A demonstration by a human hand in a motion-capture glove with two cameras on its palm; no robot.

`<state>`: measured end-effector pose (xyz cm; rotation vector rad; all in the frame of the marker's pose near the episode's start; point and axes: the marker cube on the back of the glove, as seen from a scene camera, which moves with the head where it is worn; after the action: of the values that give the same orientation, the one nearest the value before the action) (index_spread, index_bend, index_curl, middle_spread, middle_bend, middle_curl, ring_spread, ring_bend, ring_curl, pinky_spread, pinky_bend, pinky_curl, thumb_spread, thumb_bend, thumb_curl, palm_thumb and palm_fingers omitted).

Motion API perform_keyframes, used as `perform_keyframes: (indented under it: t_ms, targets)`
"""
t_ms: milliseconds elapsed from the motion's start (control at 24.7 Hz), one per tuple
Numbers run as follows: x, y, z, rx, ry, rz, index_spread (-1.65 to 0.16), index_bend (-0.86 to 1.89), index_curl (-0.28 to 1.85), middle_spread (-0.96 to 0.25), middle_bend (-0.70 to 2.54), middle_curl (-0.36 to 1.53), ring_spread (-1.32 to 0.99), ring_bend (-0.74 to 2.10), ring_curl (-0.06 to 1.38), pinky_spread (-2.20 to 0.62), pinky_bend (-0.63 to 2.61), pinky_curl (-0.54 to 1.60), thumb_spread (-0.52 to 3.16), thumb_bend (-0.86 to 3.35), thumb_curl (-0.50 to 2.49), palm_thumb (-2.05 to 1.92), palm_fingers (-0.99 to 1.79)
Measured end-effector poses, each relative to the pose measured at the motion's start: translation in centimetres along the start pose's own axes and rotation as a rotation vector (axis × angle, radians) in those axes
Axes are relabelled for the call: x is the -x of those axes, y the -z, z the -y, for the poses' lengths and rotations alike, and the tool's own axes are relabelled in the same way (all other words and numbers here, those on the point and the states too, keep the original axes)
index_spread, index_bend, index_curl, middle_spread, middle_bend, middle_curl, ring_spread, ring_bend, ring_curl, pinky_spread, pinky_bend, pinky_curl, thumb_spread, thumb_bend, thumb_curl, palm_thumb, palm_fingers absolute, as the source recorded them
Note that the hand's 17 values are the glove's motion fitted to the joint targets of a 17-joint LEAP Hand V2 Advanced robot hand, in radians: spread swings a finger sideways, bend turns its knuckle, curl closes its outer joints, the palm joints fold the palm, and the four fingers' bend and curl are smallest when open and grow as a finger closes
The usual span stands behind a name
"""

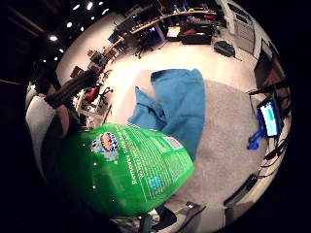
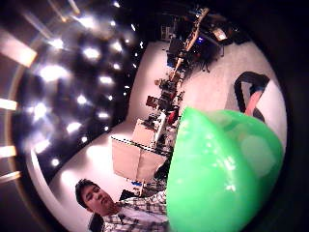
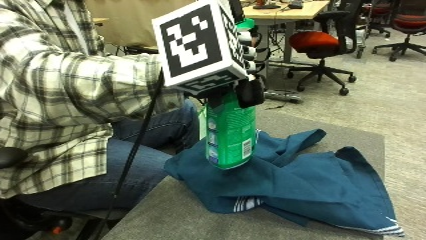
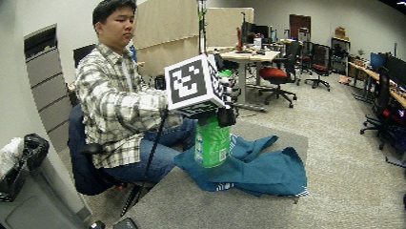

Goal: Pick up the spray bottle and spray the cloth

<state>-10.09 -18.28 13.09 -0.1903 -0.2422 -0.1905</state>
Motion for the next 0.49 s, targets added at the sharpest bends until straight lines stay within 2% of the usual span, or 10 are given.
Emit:
perform_keyframes:
  t_ms: [122,486]
  targets:
    - [6.3,-1.1,-3.2,0.105,0.051,-0.070,-0.23,0.42,0.56,-0.14,0.58,0.49,-0.20,0.58,0.47,-0.17,0.38,0.39,0.02,-0.03,0.79,1.04,1.35]
    - [7.7,-3.5,-3.1,0.130,0.088,0.000,-0.24,0.42,0.56,-0.14,0.58,0.49,-0.20,0.57,0.47,-0.17,0.38,0.38,0.03,-0.03,0.79,1.04,1.34]
